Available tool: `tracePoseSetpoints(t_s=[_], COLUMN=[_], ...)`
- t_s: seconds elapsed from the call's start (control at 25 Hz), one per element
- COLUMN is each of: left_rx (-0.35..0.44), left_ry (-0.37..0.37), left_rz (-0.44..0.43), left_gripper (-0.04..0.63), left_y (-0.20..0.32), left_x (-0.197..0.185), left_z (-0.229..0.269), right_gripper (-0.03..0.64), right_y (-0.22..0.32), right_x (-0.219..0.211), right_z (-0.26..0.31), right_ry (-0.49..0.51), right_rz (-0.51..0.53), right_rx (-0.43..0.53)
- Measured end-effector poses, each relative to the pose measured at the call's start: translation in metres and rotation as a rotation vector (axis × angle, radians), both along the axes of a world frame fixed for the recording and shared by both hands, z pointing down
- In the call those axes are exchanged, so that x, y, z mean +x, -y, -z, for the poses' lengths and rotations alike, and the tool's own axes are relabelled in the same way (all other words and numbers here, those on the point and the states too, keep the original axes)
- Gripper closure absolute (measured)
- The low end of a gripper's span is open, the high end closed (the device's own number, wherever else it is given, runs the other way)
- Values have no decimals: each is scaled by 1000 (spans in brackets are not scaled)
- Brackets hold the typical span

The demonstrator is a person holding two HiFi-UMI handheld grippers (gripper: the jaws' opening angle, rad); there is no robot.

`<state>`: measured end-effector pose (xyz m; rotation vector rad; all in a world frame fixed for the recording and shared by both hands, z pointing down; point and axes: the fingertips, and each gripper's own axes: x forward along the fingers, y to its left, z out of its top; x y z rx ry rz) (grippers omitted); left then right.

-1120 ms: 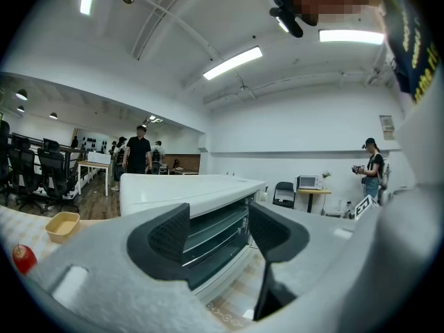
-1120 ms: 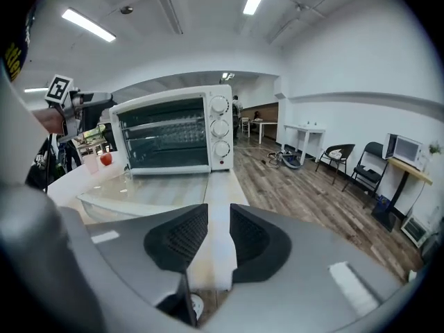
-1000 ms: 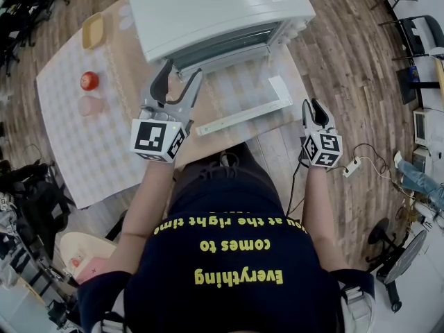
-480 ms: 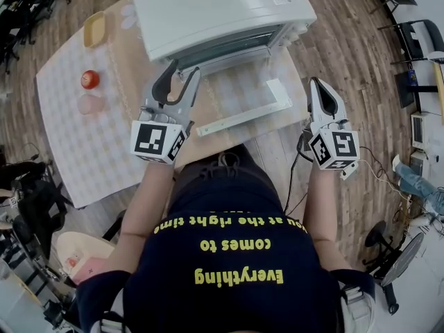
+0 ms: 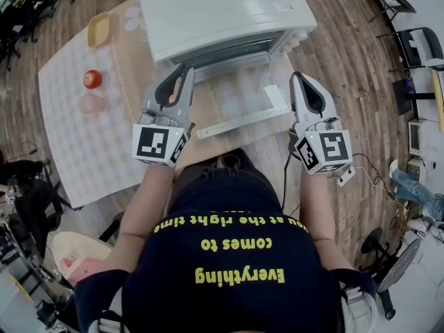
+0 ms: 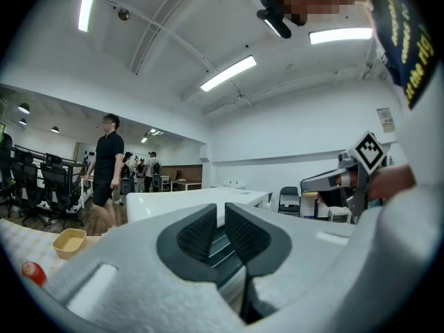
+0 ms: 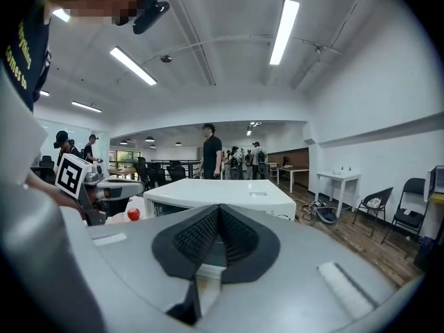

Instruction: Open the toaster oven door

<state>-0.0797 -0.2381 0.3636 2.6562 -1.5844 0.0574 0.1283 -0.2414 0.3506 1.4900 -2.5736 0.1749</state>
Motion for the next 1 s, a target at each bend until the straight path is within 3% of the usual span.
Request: tracePoseSetpoints(t_s=[0.16, 0.48, 1.0], left_rx=[-2, 5, 24], left_ry=[12, 4, -13], left_rz=[-2, -22, -33], left_gripper=[595, 597, 597], left_y=[-3, -7, -9], left_x=[1, 5, 14], left_z=[-1, 0, 10], right_gripper=[606, 606, 606], right_y=[-4, -9, -10], right_x=[-7, -16, -15], right_z=[8, 12, 20], right_ry=[8, 11, 30], right_rz=[13, 63, 53], right_rx=[30, 37, 65])
